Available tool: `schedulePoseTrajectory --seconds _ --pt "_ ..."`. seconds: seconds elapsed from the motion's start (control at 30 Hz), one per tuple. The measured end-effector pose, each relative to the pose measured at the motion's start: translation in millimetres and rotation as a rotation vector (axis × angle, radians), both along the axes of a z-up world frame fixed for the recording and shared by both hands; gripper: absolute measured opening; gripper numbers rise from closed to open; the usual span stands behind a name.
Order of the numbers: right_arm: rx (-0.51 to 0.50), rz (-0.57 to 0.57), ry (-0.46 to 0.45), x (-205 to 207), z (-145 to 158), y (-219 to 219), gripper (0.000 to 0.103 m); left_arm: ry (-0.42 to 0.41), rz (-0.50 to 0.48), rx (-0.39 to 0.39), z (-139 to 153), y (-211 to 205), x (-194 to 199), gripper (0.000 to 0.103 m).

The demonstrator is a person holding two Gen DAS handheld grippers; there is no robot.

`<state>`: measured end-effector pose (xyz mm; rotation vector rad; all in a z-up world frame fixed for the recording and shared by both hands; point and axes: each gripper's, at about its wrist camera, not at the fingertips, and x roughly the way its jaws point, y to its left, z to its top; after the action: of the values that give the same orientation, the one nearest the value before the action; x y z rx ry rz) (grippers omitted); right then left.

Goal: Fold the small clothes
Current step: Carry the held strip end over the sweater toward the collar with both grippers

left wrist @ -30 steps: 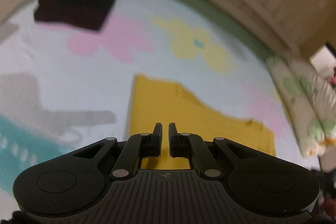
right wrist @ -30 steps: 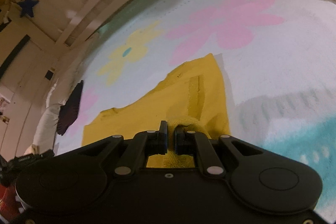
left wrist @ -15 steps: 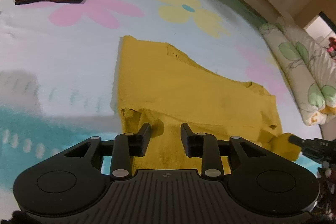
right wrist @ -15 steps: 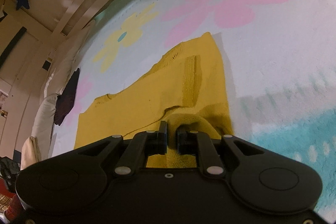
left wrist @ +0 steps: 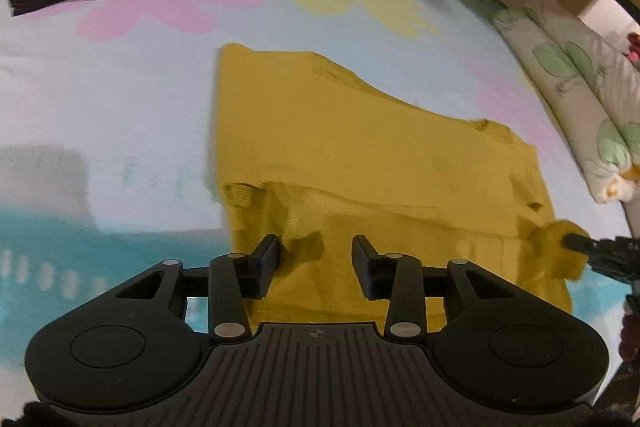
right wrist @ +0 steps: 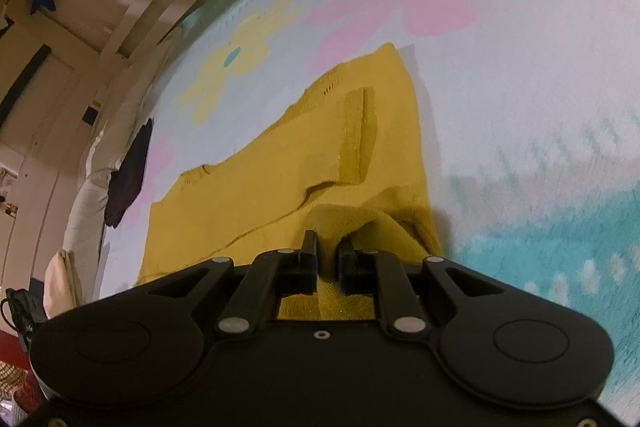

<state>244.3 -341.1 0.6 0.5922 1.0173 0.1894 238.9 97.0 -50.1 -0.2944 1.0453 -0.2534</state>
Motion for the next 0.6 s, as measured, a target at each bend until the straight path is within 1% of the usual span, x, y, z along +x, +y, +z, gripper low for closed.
schedulePoseTrajectory --seconds 0.03,0.07,0.1,0.17,0.23,0.27,0.3,0.43,0.53,0.6 --pt "0.000 0.004 0.004 -1 -1 0 0.034 0.000 -0.010 -0.003 0 -2 1 0.038" --pt "0.001 0.009 0.008 -2 -1 0 0.042 0.004 -0.018 -0.011 0 -4 1 0.037" --pt "0.000 0.015 0.011 -2 -2 0 0.042 0.006 -0.019 -0.025 0 -3 2 0.034" --pt "0.000 0.032 0.016 -3 -3 1 0.042 0.008 -0.007 -0.064 0 -1 3 0.014" --pt "-0.007 0.043 0.017 -5 -3 3 0.031 0.001 0.010 -0.088 2 2 3 0.013" --pt "-0.005 0.049 0.016 -5 -3 4 0.017 -0.012 0.017 -0.098 4 4 2 0.007" --pt "0.000 0.054 0.013 -5 -2 5 0.016 -0.022 0.023 -0.109 7 6 2 0.004" --pt "0.028 0.050 -0.017 -5 4 5 0.016 -0.044 0.047 -0.147 12 11 4 0.005" --pt "0.036 0.040 -0.039 -4 10 4 0.016 -0.032 0.024 -0.133 10 9 5 0.005" --pt "0.052 0.034 -0.046 -3 11 2 0.016 -0.029 0.024 -0.132 9 8 5 0.005"
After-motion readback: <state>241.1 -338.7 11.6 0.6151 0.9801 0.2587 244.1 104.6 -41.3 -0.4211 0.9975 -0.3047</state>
